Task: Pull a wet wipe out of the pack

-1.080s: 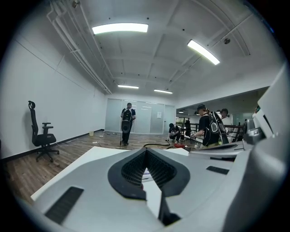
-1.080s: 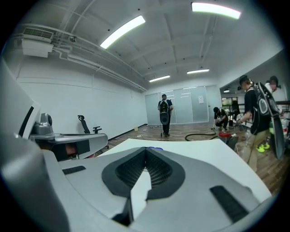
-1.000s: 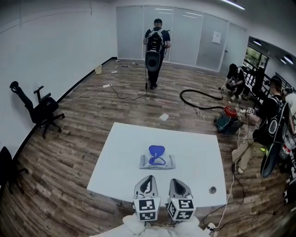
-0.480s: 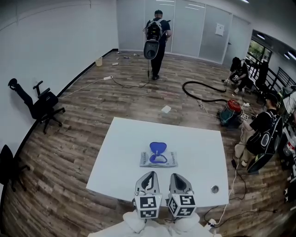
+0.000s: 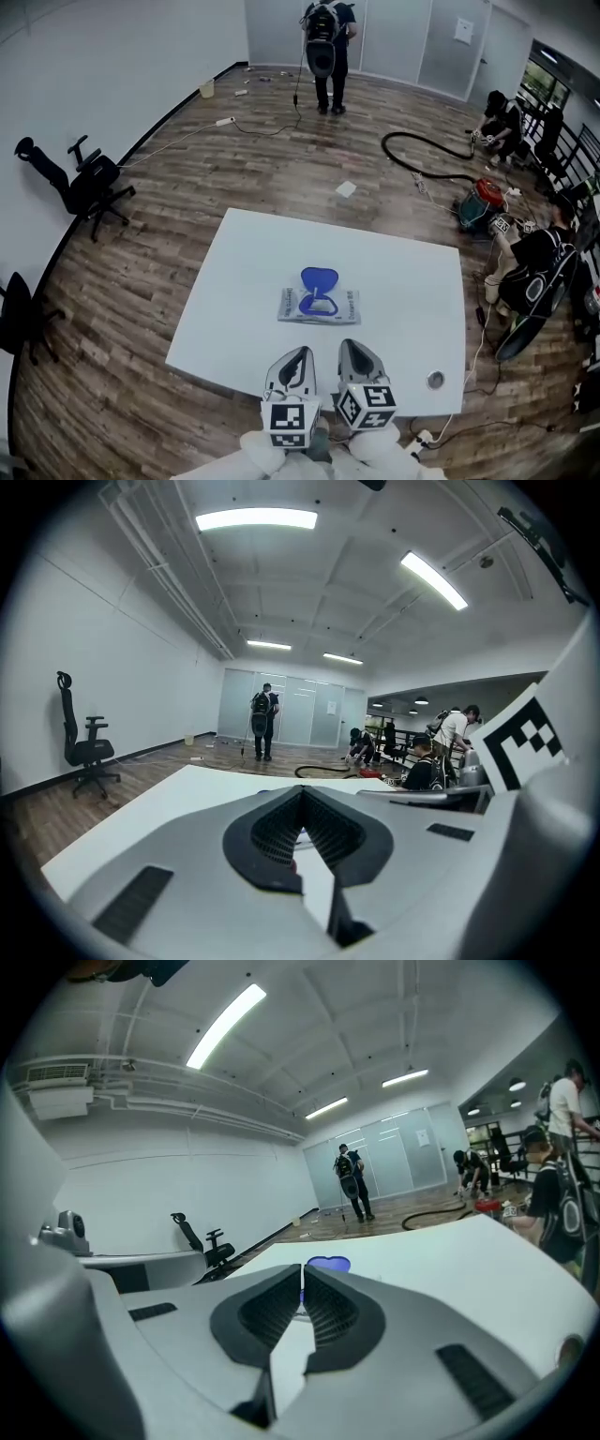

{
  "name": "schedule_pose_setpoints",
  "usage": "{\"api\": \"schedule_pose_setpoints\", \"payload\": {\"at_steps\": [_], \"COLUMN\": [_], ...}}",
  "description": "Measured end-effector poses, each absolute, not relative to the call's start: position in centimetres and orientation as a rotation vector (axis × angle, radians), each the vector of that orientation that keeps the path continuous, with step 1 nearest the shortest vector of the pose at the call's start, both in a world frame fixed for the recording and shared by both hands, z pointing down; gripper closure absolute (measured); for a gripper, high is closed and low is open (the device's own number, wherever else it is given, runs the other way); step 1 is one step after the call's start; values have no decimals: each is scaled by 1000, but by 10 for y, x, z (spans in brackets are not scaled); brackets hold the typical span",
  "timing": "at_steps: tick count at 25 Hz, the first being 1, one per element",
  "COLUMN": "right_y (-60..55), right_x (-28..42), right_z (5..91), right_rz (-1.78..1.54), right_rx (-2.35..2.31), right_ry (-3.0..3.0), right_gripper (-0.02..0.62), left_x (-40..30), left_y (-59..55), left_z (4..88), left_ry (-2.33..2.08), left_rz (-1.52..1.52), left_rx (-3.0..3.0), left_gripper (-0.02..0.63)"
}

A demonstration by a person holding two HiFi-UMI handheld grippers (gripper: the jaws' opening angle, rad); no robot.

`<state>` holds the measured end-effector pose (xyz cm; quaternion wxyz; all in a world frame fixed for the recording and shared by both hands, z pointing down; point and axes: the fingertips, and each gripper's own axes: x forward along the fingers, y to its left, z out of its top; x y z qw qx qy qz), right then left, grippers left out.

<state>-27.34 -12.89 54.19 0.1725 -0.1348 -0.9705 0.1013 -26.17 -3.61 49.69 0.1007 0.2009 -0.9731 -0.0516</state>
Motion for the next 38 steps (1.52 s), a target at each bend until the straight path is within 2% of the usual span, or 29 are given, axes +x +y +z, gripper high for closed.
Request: {"api": "schedule_pose_setpoints", "payload": {"at_steps": [10, 12, 18, 28, 38], "right_y": [-119, -115, -112, -106, -99], "right_x": [-310, -316, -337, -377, -403], "right_z": [587, 598, 611, 631, 653], "right_rz": [268, 265, 264, 276, 228], "right_rx": [-486, -501, -519, -573, -599], "right_ry": [-2673, -2649, -2628, -2576, -2492], "right_gripper": [580, 541, 522, 431, 430], "left_x": [-269, -272, -278, -294, -301], "left_y": [-35, -31, -22, -16, 6], "left_z": [518, 524, 545, 570, 587], "left_ry": [-2861, -2859, -2814, -2798, -2782], "left_rz": [-100, -105, -121, -133, -145], "left_rx": [562, 535, 477, 427, 350], "left_gripper": [611, 610, 609, 610, 611]}}
